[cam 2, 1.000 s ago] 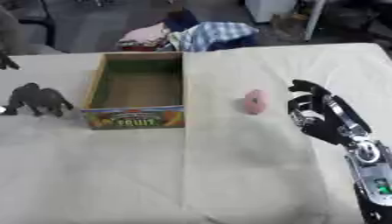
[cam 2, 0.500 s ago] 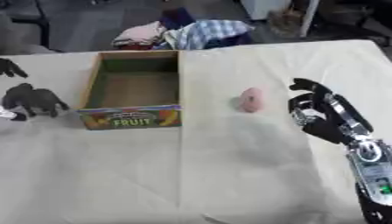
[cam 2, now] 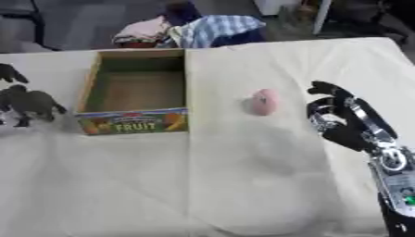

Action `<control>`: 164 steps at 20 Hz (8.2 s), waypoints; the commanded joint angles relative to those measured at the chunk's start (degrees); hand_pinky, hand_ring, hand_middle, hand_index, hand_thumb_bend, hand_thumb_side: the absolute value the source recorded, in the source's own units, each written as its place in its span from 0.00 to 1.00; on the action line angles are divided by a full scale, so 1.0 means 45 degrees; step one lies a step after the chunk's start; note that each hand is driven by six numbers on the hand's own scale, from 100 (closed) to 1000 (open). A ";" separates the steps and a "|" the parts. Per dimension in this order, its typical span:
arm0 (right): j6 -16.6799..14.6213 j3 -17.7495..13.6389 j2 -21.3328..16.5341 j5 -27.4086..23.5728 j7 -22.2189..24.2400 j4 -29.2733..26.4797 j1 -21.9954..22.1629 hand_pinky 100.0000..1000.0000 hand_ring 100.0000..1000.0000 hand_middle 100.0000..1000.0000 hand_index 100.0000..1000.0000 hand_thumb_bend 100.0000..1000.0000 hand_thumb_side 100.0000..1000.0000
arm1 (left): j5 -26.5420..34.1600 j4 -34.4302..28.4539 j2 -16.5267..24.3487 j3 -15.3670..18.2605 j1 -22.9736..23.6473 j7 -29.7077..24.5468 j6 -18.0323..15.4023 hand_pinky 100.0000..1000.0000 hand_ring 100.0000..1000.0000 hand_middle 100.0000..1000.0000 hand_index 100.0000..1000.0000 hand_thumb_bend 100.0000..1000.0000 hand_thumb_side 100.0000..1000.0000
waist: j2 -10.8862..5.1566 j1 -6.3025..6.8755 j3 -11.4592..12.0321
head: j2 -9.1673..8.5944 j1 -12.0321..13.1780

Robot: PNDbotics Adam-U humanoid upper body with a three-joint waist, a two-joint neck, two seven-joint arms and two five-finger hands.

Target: Pick up objects on the table and place them in the box.

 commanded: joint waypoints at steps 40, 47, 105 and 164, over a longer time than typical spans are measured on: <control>-0.0110 0.0443 -0.0024 -0.0252 0.0529 -0.0114 -0.0605 0.66 0.71 0.81 0.93 0.00 0.41 | 0.0535 -0.1654 -0.2630 -0.0960 -0.2545 0.2067 0.0775 0.62 0.46 0.41 0.50 0.46 0.00 | -0.0174 0.0084 -0.0715 | -0.0085 0.0570; -0.0105 0.0443 0.0035 -0.0290 0.0569 -0.0128 -0.0670 0.66 0.71 0.81 0.93 0.00 0.41 | -0.0914 -0.0790 -0.3370 -0.1236 -0.2190 0.1428 0.0151 0.66 0.51 0.45 0.55 0.50 0.10 | -0.0072 0.0088 -0.0833 | -0.0076 0.0593; -0.3798 0.2487 -0.1346 0.9821 0.0219 1.0110 -0.6821 0.71 0.81 0.85 0.93 0.05 0.40 | 1.3146 -1.2847 -0.1393 0.1581 0.6566 0.0056 0.4191 0.87 0.58 0.63 0.79 0.53 0.56 | -0.0776 -0.0421 0.1289 | 0.0065 -0.0869; -0.3142 0.1096 0.1829 0.9144 -0.2864 0.9750 -0.9546 0.68 0.72 0.79 0.89 0.00 0.63 | 1.3953 -1.3504 -0.2740 0.1242 0.6455 -0.0921 0.4249 0.88 0.58 0.63 0.79 0.49 0.60 | -0.0759 -0.0338 0.2640 | -0.0214 -0.1220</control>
